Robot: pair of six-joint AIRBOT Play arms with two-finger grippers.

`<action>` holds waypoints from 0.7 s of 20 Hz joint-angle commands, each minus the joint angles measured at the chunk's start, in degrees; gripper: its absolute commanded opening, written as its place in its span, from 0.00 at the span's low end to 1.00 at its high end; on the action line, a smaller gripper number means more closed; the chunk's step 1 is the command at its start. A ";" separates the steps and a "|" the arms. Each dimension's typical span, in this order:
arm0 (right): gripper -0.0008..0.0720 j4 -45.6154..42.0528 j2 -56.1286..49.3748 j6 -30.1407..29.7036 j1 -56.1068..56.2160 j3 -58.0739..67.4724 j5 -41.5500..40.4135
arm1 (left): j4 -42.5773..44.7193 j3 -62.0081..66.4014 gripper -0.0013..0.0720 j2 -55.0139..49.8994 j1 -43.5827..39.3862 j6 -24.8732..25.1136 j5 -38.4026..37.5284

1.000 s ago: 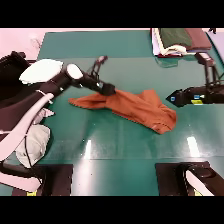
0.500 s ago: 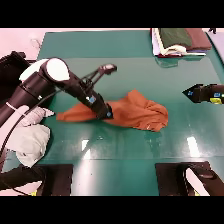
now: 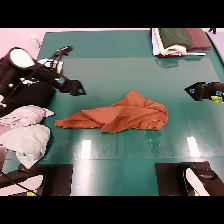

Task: Fold the shirts.

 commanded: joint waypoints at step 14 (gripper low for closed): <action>0.60 0.39 0.02 -0.74 -0.04 -0.02 -1.88 | 7.74 -26.32 0.76 -0.76 11.37 8.87 8.66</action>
